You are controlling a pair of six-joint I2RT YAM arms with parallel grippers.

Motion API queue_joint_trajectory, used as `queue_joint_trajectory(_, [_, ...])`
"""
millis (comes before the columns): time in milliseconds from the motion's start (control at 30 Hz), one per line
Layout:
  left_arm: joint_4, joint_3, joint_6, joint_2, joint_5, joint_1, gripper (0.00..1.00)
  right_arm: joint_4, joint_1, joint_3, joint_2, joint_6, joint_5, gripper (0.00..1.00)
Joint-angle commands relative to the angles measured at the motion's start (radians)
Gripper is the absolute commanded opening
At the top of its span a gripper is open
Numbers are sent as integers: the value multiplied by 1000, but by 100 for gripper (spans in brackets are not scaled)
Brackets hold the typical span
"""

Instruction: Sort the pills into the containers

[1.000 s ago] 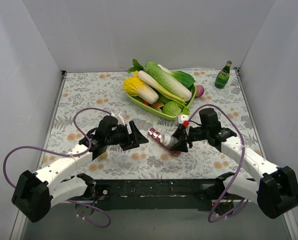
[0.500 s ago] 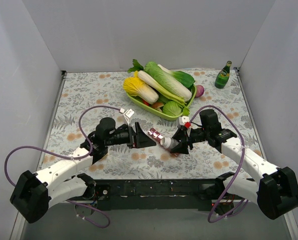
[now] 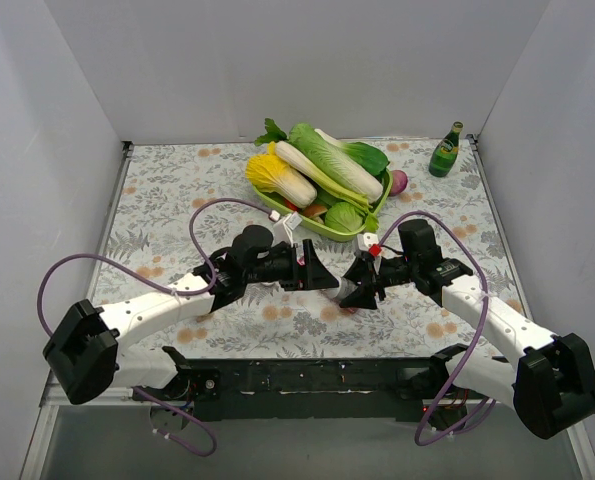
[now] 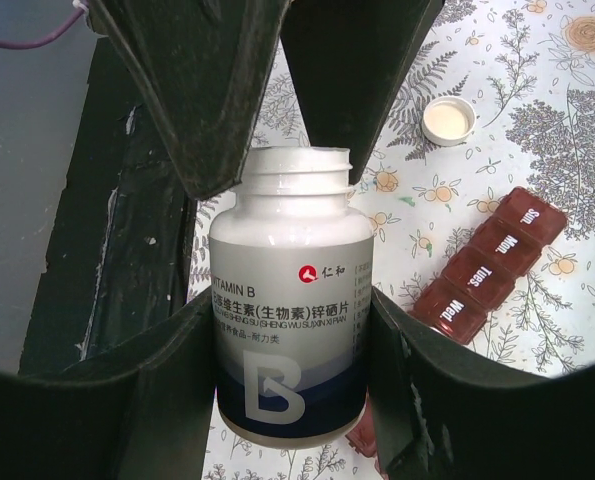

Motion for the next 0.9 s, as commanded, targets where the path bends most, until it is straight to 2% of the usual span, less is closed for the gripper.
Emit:
queue_joint_trajectory(0, [-57,56,10,17,-45,-15,68,41,-4,-1,-13,11,-10,1])
queue_joint_trajectory(200, [-104,84,10,31,-58,-34,56,44,-5,-1,-9,14,-5,2])
queue_joint_trajectory(300, [-111,99,12,39,-55,-37,45,44,-4,-1,-9,15,-5,2])
queue_joint_trajectory(333, [-111,101,13,40,-50,-38,32,44,-4,-1,-10,15,-4,2])
queue_joint_trajectory(433, [-118,115,13,40,-44,-38,16,44,-4,-4,-12,14,1,3])
queue_joint_trajectory(467, [-123,119,12,40,-38,-38,5,44,-4,-4,-13,14,2,4])
queue_joint_trajectory(500, [-127,122,12,40,-35,-38,0,44,-4,-6,-13,14,5,6])
queue_joint_trajectory(533, [-135,130,10,39,-33,-38,0,46,-4,-9,-15,14,8,9])
queue_joint_trajectory(567, [-147,131,10,34,-32,-38,0,49,-4,-9,-15,15,10,13])
queue_joint_trajectory(600, [-157,136,7,31,-35,-38,0,49,-4,-10,-15,15,8,25])
queue_joint_trajectory(667, [-193,153,9,25,-47,-38,0,47,-4,-9,-15,17,4,40])
queue_joint_trajectory(700, [-210,159,9,22,-65,-38,0,49,-4,-10,-15,17,4,52])
queue_joint_trajectory(800, [-270,197,7,28,-91,-40,0,50,-2,-7,-12,21,18,68])
queue_joint_trajectory(867, [-299,214,10,37,-102,-41,0,47,1,-3,-7,26,33,72])
